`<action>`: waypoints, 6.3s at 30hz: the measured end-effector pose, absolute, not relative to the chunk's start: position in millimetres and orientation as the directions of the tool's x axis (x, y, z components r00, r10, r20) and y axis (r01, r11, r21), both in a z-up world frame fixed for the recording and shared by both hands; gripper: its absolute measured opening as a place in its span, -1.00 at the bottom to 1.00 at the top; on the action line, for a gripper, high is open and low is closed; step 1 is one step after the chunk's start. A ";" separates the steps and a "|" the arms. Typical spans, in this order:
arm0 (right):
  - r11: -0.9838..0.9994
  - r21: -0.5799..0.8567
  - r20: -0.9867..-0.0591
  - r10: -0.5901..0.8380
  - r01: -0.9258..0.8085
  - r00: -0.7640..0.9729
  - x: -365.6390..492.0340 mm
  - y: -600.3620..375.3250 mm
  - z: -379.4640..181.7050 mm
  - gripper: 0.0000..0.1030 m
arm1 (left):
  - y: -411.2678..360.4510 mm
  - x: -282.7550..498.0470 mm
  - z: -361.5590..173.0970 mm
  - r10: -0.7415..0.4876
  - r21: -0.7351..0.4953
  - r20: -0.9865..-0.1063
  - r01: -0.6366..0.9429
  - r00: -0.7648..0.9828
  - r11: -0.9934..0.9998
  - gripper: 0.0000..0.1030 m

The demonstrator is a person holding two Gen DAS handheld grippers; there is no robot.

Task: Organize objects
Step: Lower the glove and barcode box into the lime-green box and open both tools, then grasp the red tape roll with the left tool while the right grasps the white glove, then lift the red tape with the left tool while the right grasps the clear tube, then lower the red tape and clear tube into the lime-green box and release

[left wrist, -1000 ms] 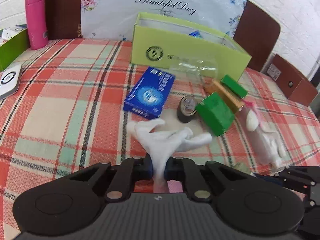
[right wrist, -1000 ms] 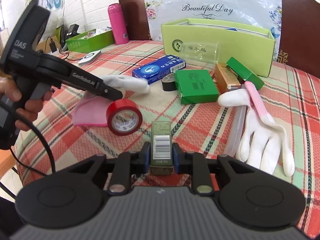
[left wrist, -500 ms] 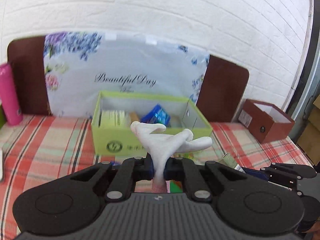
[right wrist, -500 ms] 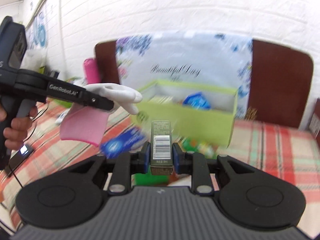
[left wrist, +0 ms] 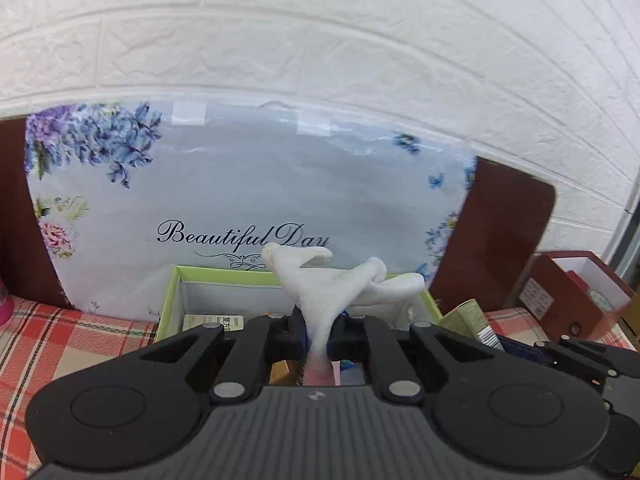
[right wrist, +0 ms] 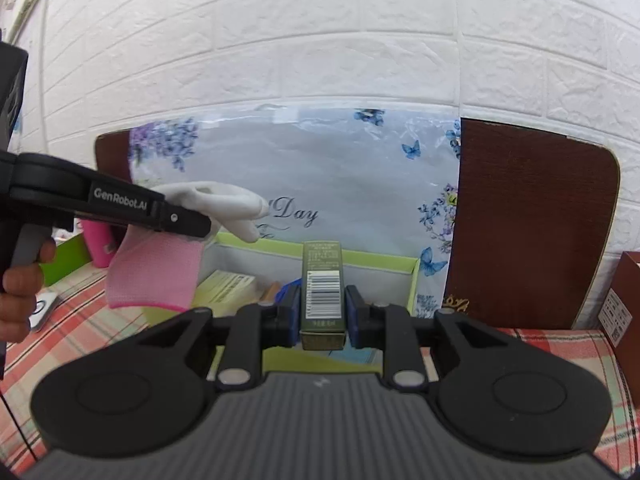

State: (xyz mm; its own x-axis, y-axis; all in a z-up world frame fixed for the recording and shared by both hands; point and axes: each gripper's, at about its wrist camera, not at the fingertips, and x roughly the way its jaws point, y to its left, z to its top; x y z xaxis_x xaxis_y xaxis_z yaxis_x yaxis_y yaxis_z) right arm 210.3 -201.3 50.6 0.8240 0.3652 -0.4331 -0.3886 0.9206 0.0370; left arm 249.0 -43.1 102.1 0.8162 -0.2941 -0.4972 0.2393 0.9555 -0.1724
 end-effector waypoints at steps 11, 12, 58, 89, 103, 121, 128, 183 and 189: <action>0.925 -0.038 -0.489 0.312 -0.377 0.815 267.1 -183.5 3.9 0.07 | -50.3 305.8 48.7 -0.248 -0.126 -0.610 0.216 0.753 0.968 0.17; 0.922 -0.052 -0.481 0.314 -0.384 0.818 265.9 -183.1 1.6 0.12 | -47.8 304.4 45.6 -0.235 -0.128 -0.608 0.198 0.758 0.972 0.58; 0.927 0.107 -0.377 0.373 -0.360 0.848 56.4 -241.6 31.7 1.00 | -28.8 88.7 56.0 -0.182 -0.135 -0.624 0.124 0.760 0.983 0.63; 0.914 0.111 -0.570 0.380 -0.390 0.728 29.6 -229.0 -29.1 -0.12 | -31.0 46.0 -17.2 -0.340 -0.191 -0.704 0.294 0.624 0.936 -0.61; 0.801 -0.043 -0.713 0.395 -0.598 0.580 -0.7 -199.5 -47.2 -0.70 | -25.3 40.2 -16.3 -0.321 -0.165 -0.711 0.295 0.625 0.941 -0.62; 0.799 0.030 -0.698 0.446 -0.600 0.560 -0.4 -191.9 -47.8 -0.42 | -22.0 37.0 -18.8 -0.316 -0.169 -0.712 0.283 0.627 0.944 -0.62; 0.815 0.045 -0.704 0.436 -0.578 0.560 9.8 -184.2 -57.1 -0.57 | -25.2 42.5 -23.6 -0.317 -0.171 -0.722 0.284 0.616 0.943 -0.62; 0.939 0.096 -0.502 0.331 -0.329 0.799 277.5 -185.6 2.9 -0.78 | -45.0 287.1 52.9 -0.218 -0.081 -0.631 0.216 0.745 0.973 -0.63; 0.945 0.033 -0.492 0.299 -0.326 0.818 275.0 -185.6 -10.9 0.22 | -45.7 280.8 45.8 -0.102 0.017 -0.574 0.136 0.812 0.991 0.70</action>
State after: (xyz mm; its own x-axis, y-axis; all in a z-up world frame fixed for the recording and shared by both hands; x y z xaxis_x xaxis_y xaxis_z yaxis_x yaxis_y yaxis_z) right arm 275.0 -185.6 -10.9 0.8175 0.2991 -0.4921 -0.3256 0.9449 0.0333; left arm 280.8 -45.7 45.8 0.8123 -0.1019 -0.5743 0.1363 0.9905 0.0169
